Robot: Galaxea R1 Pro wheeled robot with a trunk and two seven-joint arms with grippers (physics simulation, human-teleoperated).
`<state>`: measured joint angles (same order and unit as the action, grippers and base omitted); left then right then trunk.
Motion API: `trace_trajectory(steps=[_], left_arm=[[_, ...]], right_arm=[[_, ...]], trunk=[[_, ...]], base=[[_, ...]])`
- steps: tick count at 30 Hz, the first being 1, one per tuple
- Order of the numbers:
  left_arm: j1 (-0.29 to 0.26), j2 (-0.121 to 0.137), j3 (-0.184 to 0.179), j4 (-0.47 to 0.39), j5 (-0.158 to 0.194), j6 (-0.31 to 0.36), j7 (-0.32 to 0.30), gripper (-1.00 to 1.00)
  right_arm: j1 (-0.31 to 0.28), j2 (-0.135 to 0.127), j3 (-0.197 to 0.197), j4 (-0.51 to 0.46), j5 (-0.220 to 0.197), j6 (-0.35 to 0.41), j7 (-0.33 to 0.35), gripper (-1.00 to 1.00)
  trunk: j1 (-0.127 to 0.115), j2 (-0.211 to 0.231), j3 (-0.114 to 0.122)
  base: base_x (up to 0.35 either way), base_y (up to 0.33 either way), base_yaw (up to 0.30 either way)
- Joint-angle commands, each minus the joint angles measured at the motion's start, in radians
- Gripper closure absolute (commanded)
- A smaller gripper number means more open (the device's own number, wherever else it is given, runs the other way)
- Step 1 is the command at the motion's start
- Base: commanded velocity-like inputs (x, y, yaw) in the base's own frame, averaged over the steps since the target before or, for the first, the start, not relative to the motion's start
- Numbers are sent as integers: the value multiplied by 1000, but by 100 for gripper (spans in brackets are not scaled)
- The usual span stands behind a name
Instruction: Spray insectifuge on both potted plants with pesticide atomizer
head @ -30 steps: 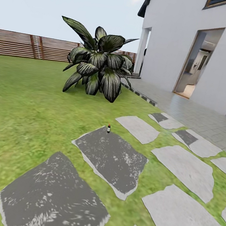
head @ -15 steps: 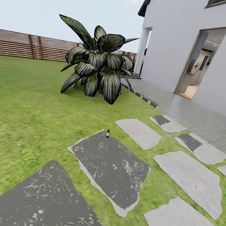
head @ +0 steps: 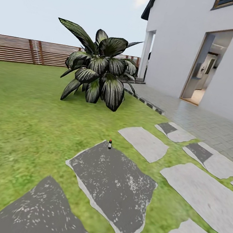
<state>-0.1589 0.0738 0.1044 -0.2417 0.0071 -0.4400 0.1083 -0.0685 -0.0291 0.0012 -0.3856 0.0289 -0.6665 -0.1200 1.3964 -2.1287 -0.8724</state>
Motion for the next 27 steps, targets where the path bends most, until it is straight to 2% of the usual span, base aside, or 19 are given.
trace_trajectory(steps=[1,9,22,27], left_arm=[[-1,0,2,1,1,-3,1,-100],[-1,0,3,1,1,-3,0,-100],[-1,0,3,1,2,-3,1,-100],[-1,0,3,1,2,-3,1,-100]], right_arm=[[-1,0,0,1,3,-2,-4,-100],[-1,0,0,1,3,-2,-4,-100],[-1,0,0,-1,3,-2,-5,-100],[-1,0,0,0,3,-2,-4,-100]], trunk=[[0,0,-1],[0,0,-1],[0,0,-1],[0,0,-1]], base=[[339,0,0],[339,11,0],[338,112,-1],[336,124,-147]])
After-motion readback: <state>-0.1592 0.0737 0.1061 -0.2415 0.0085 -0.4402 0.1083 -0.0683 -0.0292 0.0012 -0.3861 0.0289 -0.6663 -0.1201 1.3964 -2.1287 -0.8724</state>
